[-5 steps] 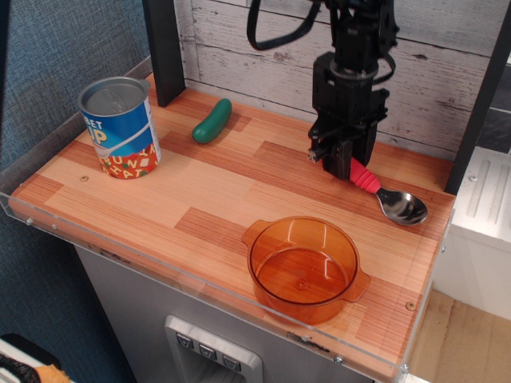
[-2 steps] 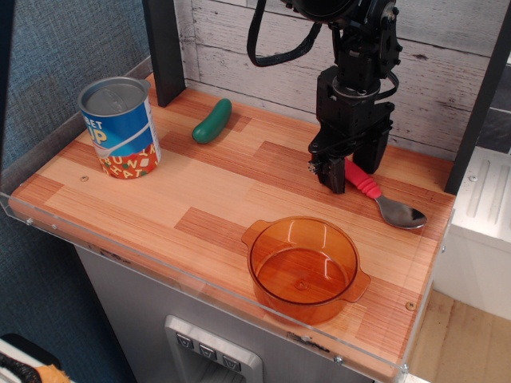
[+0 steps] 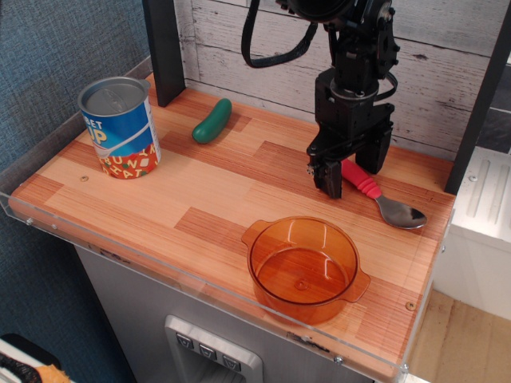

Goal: Put the spoon behind the clear container.

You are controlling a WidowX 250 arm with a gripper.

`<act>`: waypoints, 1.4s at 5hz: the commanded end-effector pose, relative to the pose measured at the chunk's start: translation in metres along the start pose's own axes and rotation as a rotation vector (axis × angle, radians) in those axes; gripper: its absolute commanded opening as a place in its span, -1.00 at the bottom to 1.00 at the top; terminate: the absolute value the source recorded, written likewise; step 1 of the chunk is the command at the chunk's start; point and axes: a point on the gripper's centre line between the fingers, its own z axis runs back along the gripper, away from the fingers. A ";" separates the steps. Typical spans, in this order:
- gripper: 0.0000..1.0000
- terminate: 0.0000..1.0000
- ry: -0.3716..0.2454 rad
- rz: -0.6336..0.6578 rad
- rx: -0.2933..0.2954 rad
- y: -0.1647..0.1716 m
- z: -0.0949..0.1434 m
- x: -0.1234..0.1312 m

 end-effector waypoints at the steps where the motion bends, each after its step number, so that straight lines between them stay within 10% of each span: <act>1: 1.00 -1.00 -0.098 -0.177 -0.091 0.000 0.066 0.012; 3: 1.00 -1.00 -0.070 -0.559 0.047 0.037 0.087 0.032; 4: 1.00 -1.00 -0.014 -0.799 -0.043 0.050 0.091 0.044; 7: 1.00 -1.00 -0.101 -1.241 -0.027 0.040 0.108 0.085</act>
